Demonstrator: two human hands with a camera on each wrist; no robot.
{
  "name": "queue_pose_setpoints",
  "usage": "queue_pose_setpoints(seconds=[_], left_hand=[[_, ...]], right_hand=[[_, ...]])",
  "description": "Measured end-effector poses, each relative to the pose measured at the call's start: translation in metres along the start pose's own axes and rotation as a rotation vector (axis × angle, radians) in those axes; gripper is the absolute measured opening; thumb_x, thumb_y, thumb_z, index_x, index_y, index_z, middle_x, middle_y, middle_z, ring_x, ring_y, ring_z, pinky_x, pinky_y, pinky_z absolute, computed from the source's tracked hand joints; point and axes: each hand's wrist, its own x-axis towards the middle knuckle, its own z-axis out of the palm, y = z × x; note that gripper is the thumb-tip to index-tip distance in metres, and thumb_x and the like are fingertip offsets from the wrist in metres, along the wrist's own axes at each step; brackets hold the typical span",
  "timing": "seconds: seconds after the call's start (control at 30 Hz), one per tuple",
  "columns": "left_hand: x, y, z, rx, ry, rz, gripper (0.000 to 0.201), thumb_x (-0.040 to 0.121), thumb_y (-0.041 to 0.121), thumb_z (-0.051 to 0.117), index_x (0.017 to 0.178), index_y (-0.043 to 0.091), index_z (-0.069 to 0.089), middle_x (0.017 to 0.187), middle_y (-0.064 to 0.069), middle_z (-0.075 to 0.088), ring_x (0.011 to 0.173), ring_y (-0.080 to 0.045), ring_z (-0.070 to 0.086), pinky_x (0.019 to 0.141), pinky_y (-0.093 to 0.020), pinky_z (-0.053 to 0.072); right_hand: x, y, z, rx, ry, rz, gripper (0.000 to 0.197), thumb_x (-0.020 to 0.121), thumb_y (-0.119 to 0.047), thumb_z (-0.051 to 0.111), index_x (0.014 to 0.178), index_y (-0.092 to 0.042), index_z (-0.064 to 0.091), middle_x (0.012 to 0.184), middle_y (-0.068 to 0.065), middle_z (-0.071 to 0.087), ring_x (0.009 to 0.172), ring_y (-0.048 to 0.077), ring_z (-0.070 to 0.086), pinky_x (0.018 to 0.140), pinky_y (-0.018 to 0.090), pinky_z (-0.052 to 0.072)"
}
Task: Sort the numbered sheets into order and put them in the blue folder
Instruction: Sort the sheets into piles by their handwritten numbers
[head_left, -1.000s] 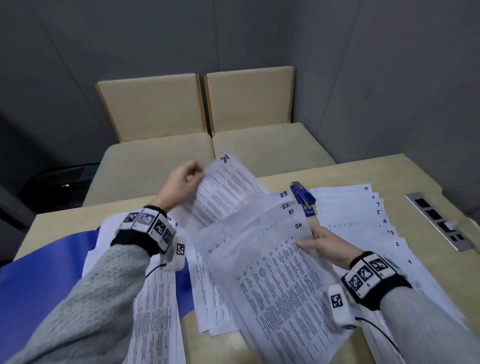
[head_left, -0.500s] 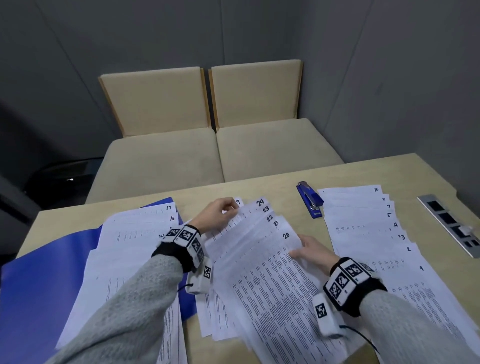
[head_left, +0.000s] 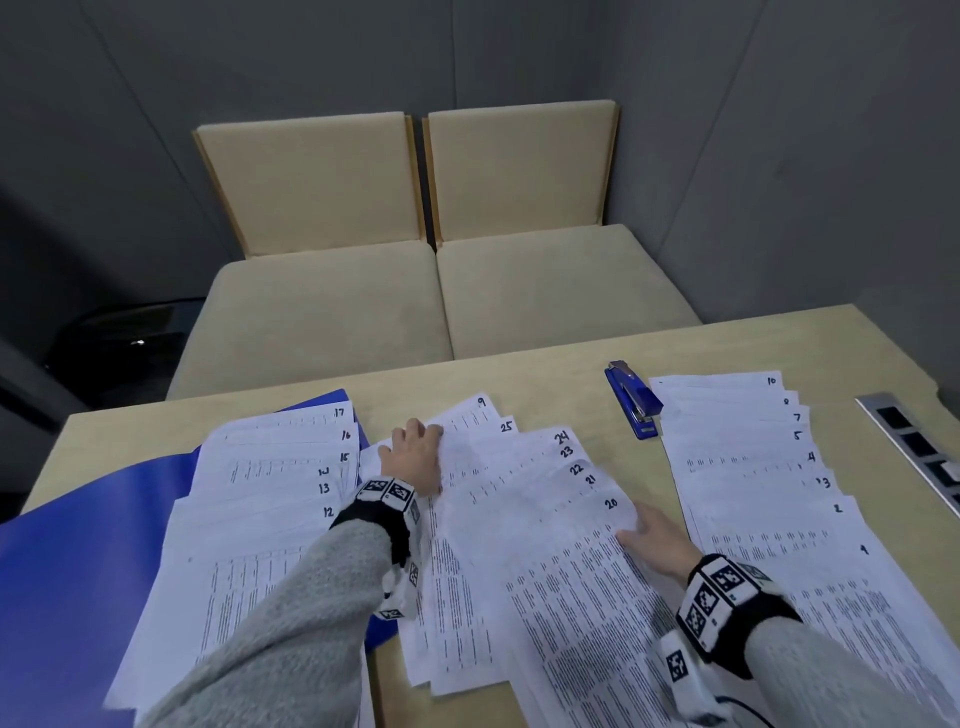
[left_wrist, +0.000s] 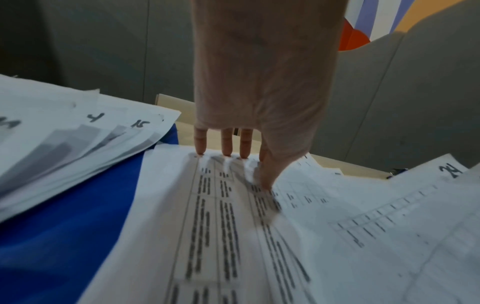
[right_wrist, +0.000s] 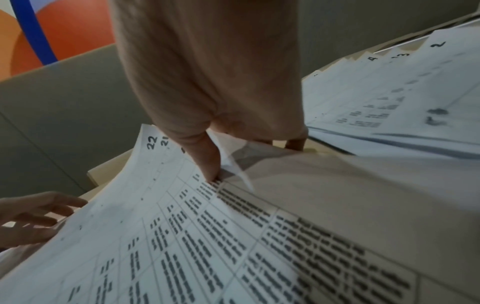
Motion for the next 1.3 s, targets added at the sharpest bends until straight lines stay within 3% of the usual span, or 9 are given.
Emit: queue_pose_setpoints(seconds=[0.23, 0.43, 0.63, 0.77, 0.87, 0.97, 1.07, 1.17, 1.3], left_hand=[[0.011, -0.014, -0.006, 0.005, -0.072, -0.053, 0.059, 0.073, 0.046, 0.073, 0.118, 0.023, 0.043, 0.123, -0.005, 0.047, 0.115, -0.026, 0.042, 0.098, -0.042, 0.036], [0.001, -0.020, -0.006, -0.107, -0.082, -0.068, 0.041, 0.072, 0.037, 0.076, 0.099, 0.019, 0.050, 0.119, -0.006, 0.043, 0.109, -0.025, 0.046, 0.091, -0.038, 0.044], [-0.014, -0.019, -0.007, -0.168, -0.116, -0.133, 0.058, 0.068, 0.041, 0.074, 0.111, 0.020, 0.041, 0.108, -0.006, 0.058, 0.100, -0.025, 0.052, 0.084, -0.035, 0.046], [-0.020, -0.021, -0.018, -0.321, -0.095, -0.065, 0.026, 0.085, 0.033, 0.057, 0.103, 0.015, 0.060, 0.105, -0.008, 0.068, 0.099, -0.027, 0.061, 0.082, -0.030, 0.046], [-0.025, -0.026, -0.034, -0.441, -0.021, 0.016, 0.030, 0.092, 0.028, 0.051, 0.064, 0.019, 0.055, 0.068, -0.003, 0.062, 0.068, -0.021, 0.059, 0.056, -0.025, 0.037], [-0.037, -0.028, -0.052, -0.480, 0.058, 0.100, 0.042, 0.093, 0.031, 0.052, 0.054, 0.015, 0.046, 0.051, 0.003, 0.045, 0.048, -0.012, 0.039, 0.049, -0.026, 0.028], [-0.047, -0.028, -0.066, -0.352, 0.168, 0.189, 0.031, 0.091, 0.029, 0.052, 0.068, 0.011, 0.060, 0.060, 0.001, 0.057, 0.058, -0.018, 0.049, 0.055, -0.028, 0.038], [-0.060, -0.023, -0.086, -0.134, 0.471, 0.281, 0.014, 0.092, 0.020, 0.053, 0.091, 0.016, 0.066, 0.082, -0.001, 0.069, 0.075, -0.028, 0.063, 0.060, -0.032, 0.045], [-0.071, -0.020, -0.125, -0.022, 0.726, 0.343, 0.012, 0.092, 0.010, 0.057, 0.102, 0.013, 0.062, 0.080, -0.008, 0.071, 0.059, -0.029, 0.064, 0.049, -0.033, 0.047]], right_hand=[[0.004, 0.004, -0.003, 0.072, -0.014, -0.016, 0.041, 0.087, -0.012, 0.057, 0.127, -0.008, 0.050, 0.126, 0.011, 0.060, 0.114, 0.026, 0.057, 0.101, 0.042, 0.044], [-0.008, 0.000, -0.006, 0.203, -0.015, -0.012, 0.041, 0.093, -0.008, 0.053, 0.133, -0.003, 0.043, 0.128, 0.005, 0.053, 0.116, 0.025, 0.052, 0.098, 0.031, 0.039], [-0.008, 0.006, -0.006, 0.278, -0.041, -0.046, 0.038, 0.092, -0.007, 0.055, 0.130, -0.009, 0.049, 0.125, 0.009, 0.060, 0.106, 0.021, 0.057, 0.096, 0.035, 0.045], [-0.013, 0.009, -0.008, 0.294, -0.055, -0.065, 0.041, 0.092, -0.007, 0.054, 0.132, -0.011, 0.047, 0.127, 0.008, 0.059, 0.109, 0.020, 0.056, 0.098, 0.034, 0.043], [-0.016, 0.012, -0.010, 0.294, -0.057, -0.068, 0.042, 0.092, -0.007, 0.054, 0.133, -0.013, 0.047, 0.130, 0.007, 0.058, 0.110, 0.020, 0.055, 0.101, 0.036, 0.041], [-0.019, 0.011, -0.010, 0.290, -0.061, -0.069, 0.043, 0.092, -0.006, 0.054, 0.133, -0.013, 0.046, 0.130, 0.008, 0.057, 0.110, 0.020, 0.055, 0.102, 0.037, 0.040], [-0.019, 0.009, -0.008, 0.255, -0.032, -0.072, 0.043, 0.091, -0.005, 0.055, 0.133, -0.011, 0.047, 0.131, 0.010, 0.057, 0.118, 0.025, 0.054, 0.105, 0.040, 0.041], [-0.022, 0.008, -0.007, 0.250, 0.004, -0.084, 0.041, 0.091, -0.005, 0.055, 0.132, -0.009, 0.048, 0.128, 0.010, 0.058, 0.117, 0.025, 0.055, 0.103, 0.039, 0.041], [-0.033, 0.012, -0.009, 0.321, 0.007, -0.131, 0.040, 0.093, -0.008, 0.054, 0.132, -0.015, 0.046, 0.120, -0.003, 0.058, 0.106, 0.015, 0.055, 0.099, 0.031, 0.040]])
